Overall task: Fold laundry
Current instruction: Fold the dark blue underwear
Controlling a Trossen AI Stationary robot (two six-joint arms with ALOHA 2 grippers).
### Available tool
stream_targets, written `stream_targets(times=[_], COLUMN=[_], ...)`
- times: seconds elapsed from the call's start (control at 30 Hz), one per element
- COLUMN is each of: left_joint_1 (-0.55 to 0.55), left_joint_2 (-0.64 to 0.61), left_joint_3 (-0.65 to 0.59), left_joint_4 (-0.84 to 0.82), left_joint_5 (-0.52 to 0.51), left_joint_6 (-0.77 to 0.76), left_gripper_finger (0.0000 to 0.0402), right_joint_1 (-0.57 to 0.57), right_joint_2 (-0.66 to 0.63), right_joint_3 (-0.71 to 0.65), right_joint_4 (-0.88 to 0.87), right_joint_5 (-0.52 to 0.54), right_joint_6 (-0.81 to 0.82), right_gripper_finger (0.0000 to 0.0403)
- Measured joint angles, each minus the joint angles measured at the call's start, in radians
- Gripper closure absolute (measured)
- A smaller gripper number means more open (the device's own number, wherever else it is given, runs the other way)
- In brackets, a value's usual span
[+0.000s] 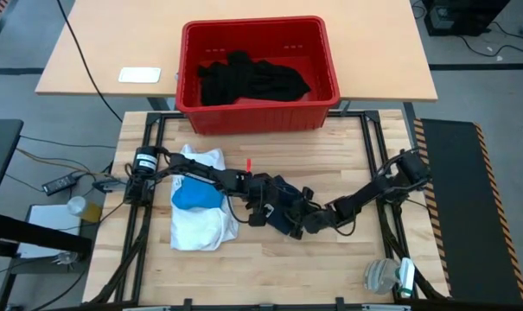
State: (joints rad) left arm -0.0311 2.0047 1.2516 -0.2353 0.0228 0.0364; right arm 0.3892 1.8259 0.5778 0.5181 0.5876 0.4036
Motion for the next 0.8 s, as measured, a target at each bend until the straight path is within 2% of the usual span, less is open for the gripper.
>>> stream_targets(times=[0.17,0.3,0.47,0.57,0.63,0.73,0.8], left_joint_1=[0.0,-0.001,-0.001,-0.001,-0.001,-0.001,-0.004], left_joint_2=[-0.014,-0.014,-0.014,-0.014,-0.014,-0.015,-0.015], left_joint_3=[-0.002,-0.002,-0.002,-0.002,-0.002,-0.001,-0.001], left_joint_4=[0.002,0.005,0.007,-0.007,-0.015,-0.019,-0.019], left_joint_5=[-0.003,-0.003,-0.003,-0.002,-0.002,-0.002,-0.002], left_joint_6=[0.009,0.009,0.004,0.0,-0.008,-0.01,-0.01], left_gripper_finger=[0.0209,0.0209,0.0209,0.0209,0.0209,0.0209,0.0209], right_joint_1=[0.031,0.004,-0.079,-0.102,-0.103,-0.091,-0.079], right_joint_2=[-0.146,-0.178,-0.107,-0.03,0.007,0.0,-0.052], right_joint_3=[0.001,-0.001,0.0,0.0,0.001,0.002,0.0], right_joint_4=[-0.009,-0.011,-0.01,-0.021,-0.02,-0.033,-0.059], right_joint_5=[0.097,0.143,0.105,0.05,0.049,0.058,0.055], right_joint_6=[-0.11,-0.184,-0.18,-0.111,-0.065,-0.047,-0.063], right_gripper_finger=[0.0234,0.0234,0.0234,0.0234,0.0234,0.0234,0.0234])
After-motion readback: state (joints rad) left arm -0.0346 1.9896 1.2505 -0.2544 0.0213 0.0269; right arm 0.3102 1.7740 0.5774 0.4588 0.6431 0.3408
